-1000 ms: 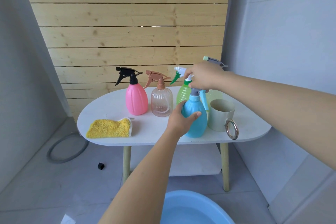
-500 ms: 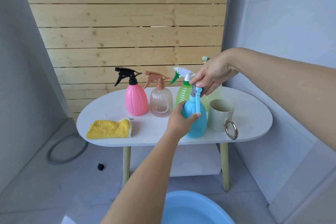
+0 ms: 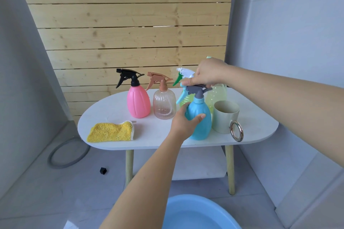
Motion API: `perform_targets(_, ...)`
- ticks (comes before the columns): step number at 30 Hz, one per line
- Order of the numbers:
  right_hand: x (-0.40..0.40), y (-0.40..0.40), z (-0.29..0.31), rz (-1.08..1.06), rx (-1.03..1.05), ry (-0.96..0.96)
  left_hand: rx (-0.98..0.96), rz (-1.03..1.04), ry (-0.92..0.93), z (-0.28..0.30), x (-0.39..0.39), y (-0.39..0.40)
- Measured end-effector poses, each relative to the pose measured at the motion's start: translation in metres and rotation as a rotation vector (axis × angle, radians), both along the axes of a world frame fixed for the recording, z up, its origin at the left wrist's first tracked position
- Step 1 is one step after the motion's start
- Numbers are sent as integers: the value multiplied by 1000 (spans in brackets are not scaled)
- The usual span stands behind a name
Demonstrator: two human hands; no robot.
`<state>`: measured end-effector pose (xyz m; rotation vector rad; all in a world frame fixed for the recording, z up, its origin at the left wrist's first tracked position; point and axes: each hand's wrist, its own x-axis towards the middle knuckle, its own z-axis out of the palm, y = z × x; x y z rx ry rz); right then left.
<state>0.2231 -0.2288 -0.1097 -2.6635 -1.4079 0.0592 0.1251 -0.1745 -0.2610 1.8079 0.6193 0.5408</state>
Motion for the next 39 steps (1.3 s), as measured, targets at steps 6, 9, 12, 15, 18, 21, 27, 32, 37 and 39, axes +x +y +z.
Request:
perform_targets(6, 7, 6, -22, -107, 186, 58, 10, 9, -22, -1, 2, 1)
perform_targets(9, 8, -1, -19, -30, 291, 270, 5, 8, -26, -2, 3, 2)
perform_targets(12, 14, -5, -14, 73, 222, 384, 11, 14, -32, -2, 4, 1)
perform_targets(15, 19, -11, -6, 124, 24, 316, 20, 15, -32, -3, 4, 2)
perform_targets(18, 17, -16, -2, 181, -69, 29, 28, 18, -26, -2, 4, 2)
perform_targets(21, 17, -13, -5, 128, -66, -274, 39, 16, -16, -2, 4, 2)
perform_targets(27, 6, -8, -10, 91, 89, -50, 25, 12, -27, -2, 4, 1)
perform_targets(32, 17, -12, -1, 108, 55, 386, 28, 11, -25, -2, 3, 2)
perform_targets(37, 25, -27, 11, 134, -59, 855, 26, 14, -34, -2, 3, 0)
perform_targets(39, 30, -34, 12, 139, -56, 946, 27, 15, -32, -2, 3, 0)
